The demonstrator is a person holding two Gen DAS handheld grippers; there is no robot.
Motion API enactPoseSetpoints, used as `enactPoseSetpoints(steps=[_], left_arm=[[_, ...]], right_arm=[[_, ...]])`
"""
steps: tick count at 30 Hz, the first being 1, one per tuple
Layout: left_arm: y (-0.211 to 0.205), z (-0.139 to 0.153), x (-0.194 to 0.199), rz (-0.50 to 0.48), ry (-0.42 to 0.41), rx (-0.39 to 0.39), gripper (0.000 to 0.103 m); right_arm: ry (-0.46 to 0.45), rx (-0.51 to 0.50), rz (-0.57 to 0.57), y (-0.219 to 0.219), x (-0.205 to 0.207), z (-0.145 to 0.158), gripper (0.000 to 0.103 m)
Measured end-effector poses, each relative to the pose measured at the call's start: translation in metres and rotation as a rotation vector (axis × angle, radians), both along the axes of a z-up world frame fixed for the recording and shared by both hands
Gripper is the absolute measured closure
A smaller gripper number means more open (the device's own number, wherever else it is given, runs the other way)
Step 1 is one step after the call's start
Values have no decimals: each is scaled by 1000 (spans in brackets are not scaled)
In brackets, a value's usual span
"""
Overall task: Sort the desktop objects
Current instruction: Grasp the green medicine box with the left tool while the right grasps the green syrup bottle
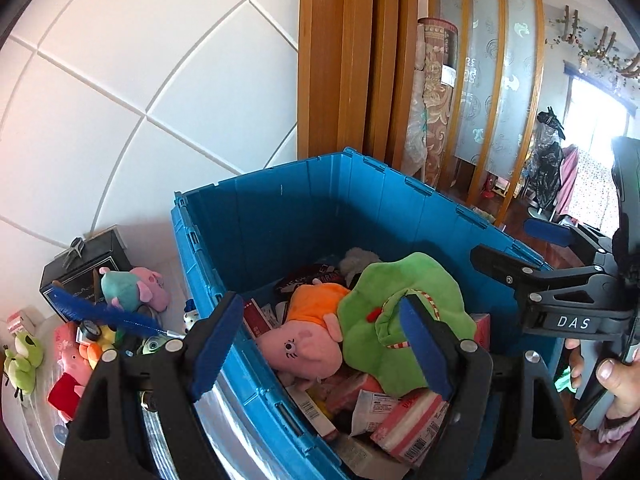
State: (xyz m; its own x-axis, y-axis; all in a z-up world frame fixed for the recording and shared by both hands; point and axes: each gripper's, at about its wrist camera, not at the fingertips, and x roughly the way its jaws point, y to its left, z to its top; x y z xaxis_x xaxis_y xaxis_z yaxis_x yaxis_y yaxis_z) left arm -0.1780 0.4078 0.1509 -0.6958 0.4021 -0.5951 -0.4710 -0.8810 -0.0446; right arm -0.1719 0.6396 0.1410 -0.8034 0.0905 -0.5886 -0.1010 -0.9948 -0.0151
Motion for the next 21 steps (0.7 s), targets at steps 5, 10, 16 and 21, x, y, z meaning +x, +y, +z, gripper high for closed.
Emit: enactPoseSetpoints(steps=[5, 10, 16, 21], left_arm=[[-34, 5, 21, 21, 32, 35, 23], [-85, 1, 40, 47, 37, 83, 23], [-162, -24, 53, 148, 16, 87, 23], [-234, -56, 60, 253, -24, 72, 23]], right_arm=[[46, 2, 42, -36, 29, 12, 0], [90, 7, 96, -84, 55, 22, 0], [117, -6, 187, -155, 70, 22, 0], [94, -28, 261, -209, 66, 9, 0]])
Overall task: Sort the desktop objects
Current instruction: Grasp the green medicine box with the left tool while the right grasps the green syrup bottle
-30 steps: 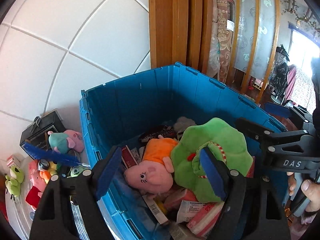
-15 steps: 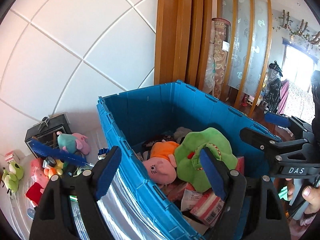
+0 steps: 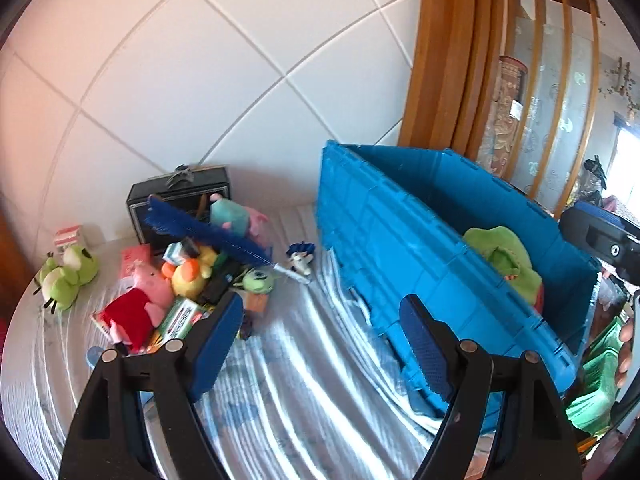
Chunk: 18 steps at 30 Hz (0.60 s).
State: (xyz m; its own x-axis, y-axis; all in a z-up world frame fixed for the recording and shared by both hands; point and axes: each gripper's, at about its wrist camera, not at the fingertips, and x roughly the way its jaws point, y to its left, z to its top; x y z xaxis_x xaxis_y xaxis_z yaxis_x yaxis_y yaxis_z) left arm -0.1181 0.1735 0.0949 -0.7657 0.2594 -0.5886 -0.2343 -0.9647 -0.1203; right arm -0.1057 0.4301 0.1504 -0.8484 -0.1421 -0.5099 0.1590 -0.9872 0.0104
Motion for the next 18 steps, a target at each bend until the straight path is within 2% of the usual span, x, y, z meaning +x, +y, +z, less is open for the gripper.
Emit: enactPoseSetpoints(steps=[9, 12, 18], left_arm=[[-130, -69, 4, 262, -121, -5, 23], [-162, -94, 5, 321, -158, -28, 23], [-214, -160, 1, 401, -282, -9, 23]], right_arm=[[-112, -16, 83, -72, -26, -50, 0], [-148, -21, 105, -88, -38, -71, 0], [-257, -7, 125, -109, -70, -119, 0]])
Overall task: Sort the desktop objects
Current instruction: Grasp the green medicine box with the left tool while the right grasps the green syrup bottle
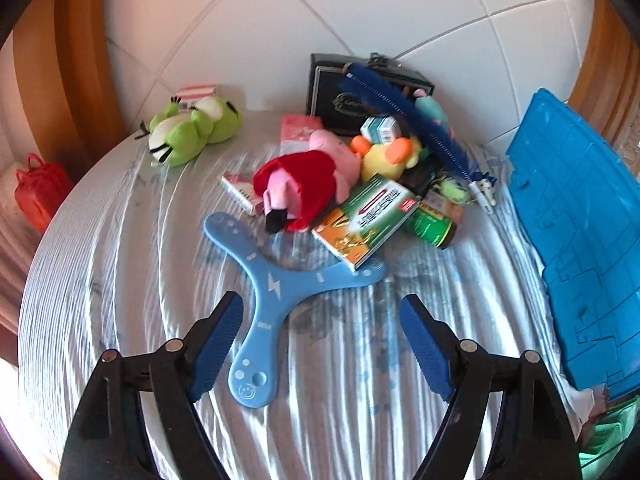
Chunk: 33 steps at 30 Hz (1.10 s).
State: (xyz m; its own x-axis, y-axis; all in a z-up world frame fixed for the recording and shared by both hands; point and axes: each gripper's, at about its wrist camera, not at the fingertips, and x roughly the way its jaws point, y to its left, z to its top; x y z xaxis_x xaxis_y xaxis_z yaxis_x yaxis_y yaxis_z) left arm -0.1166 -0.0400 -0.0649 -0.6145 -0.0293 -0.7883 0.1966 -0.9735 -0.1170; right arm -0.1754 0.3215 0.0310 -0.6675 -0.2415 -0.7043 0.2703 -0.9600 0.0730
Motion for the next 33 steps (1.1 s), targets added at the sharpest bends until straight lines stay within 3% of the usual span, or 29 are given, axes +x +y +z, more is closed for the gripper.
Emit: enactPoseSetpoints(steps=[7, 14, 22, 28, 29, 30, 33], left_arm=[[-20, -64, -25, 5, -136, -6, 23], [1, -77, -86, -116, -129, 13, 23], [58, -96, -166, -291, -123, -92, 23], [73, -120, -198, -241, -109, -193, 23], [68, -121, -200, -230, -106, -167, 29], [61, -121, -201, -217, -105, -129, 41], [46, -114, -199, -203, -82, -68, 52]], right_arm=[[-164, 18, -4, -10, -51, -69, 0], [-288, 35, -30, -14, -103, -122, 0], [-343, 72, -24, -35, -149, -157, 0], [-350, 103, 42, -65, -178, -176, 0], [-351, 105, 56, -69, -182, -180, 0], [-350, 105, 73, -75, -186, -184, 0], [-343, 106, 126, -89, -198, -193, 0]])
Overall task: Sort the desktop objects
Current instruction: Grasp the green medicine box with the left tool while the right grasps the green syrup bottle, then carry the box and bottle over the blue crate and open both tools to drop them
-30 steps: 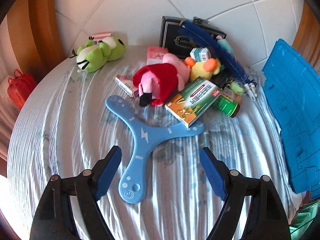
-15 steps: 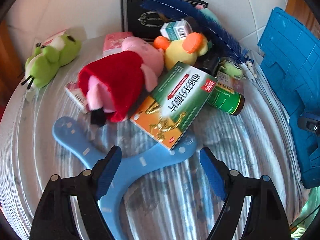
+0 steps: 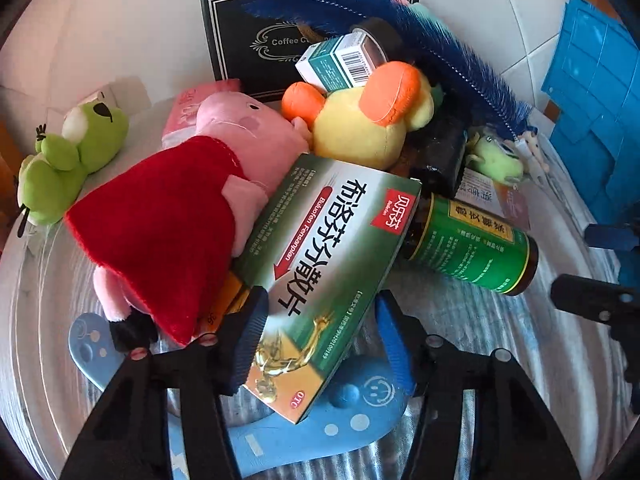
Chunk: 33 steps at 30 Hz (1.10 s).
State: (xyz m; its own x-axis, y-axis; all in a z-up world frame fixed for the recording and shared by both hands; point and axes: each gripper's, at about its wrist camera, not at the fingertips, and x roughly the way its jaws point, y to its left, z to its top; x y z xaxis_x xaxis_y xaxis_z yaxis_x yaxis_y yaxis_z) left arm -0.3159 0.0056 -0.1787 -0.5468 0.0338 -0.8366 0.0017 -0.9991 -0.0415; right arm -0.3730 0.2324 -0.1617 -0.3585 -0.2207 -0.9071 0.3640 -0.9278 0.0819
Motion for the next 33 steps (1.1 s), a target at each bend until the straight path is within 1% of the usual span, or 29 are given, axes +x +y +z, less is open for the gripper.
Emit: enactPoseSetpoints(steps=[1, 3, 5, 6, 7, 8, 9, 10, 11, 14, 16, 17, 18, 19, 20, 21, 22, 23, 24, 25, 26, 27, 29, 30, 31, 32, 33], left_arm=[[-2, 3, 1, -5, 6, 15, 55], [-2, 11, 5, -14, 16, 31, 70], [-5, 15, 4, 0, 16, 71, 74], [-7, 13, 1, 5, 4, 92, 74], [-8, 8, -3, 4, -14, 113, 74], [-7, 2, -9, 5, -33, 131, 74], [-4, 1, -10, 9, -32, 131, 74], [-1, 0, -12, 9, -23, 115, 74], [4, -1, -13, 8, -20, 94, 74], [12, 0, -13, -15, -25, 56, 74], [10, 1, -10, -21, -43, 63, 74], [6, 1, -10, -23, -56, 67, 71], [3, 0, -12, -19, -68, 57, 58], [-1, -1, -14, -8, -81, 33, 49], [-5, -3, -18, 5, -89, -1, 34], [-8, -6, -22, 11, -94, -33, 33], [-10, -10, -29, -6, -108, -41, 33], [-12, -16, -35, -30, -130, -21, 32], [-14, -17, -40, -38, -129, 6, 28], [-15, -18, -45, -43, -139, 34, 28], [-14, -19, -50, -49, -150, 53, 26], [-12, -20, -53, -55, -165, 55, 22], [-5, -21, -56, -87, -189, 37, 21], [-1, -22, -56, -123, -202, 14, 20], [5, -24, -55, -161, -206, -28, 19], [10, -27, -55, -196, -207, -81, 13], [16, -34, -58, -216, -218, -154, 6]], right_arm=[[-1, 0, 17, -5, -4, -3, 0], [-6, -5, 56, -16, -13, -7, 0], [-5, 1, 91, -26, -19, -10, 0], [0, 10, 105, -31, -22, -12, 2], [7, 24, 117, -36, -25, -13, 11], [10, 44, 133, -41, -28, -16, 16], [6, 64, 142, -45, -30, -19, 24], [0, 85, 151, -48, -34, -23, 27], [-9, 100, 157, -50, -35, -27, 35], [-76, 118, 165, -51, -33, -35, 42], [-96, 144, 165, -47, -23, -34, 45], [-103, 148, 161, -44, -19, -34, 45], [-109, 148, 149, -37, -15, -33, 45], [-116, 147, 135, -31, -12, -33, 45], [-125, 143, 111, -23, -10, -33, 45], [-135, 133, 92, -15, -8, -33, 44], [-145, 118, 79, -9, -7, -32, 44], [-150, 107, 72, -4, -5, -32, 44], [-152, 102, 72, -1, -4, -32, 43], [-158, 103, 70, 1, -4, -33, 40], [-164, 107, 67, 3, -4, -34, 37], [-163, 106, 64, 4, -5, -34, 30], [-160, 99, 63, 6, -7, -33, 22], [-156, 97, 66, 6, -7, -32, 21], [-151, 98, 70, 6, -8, -31, 21], [-147, 99, 75, 5, -8, -30, 21], [-146, 103, 80, 5, -9, -30, 21]])
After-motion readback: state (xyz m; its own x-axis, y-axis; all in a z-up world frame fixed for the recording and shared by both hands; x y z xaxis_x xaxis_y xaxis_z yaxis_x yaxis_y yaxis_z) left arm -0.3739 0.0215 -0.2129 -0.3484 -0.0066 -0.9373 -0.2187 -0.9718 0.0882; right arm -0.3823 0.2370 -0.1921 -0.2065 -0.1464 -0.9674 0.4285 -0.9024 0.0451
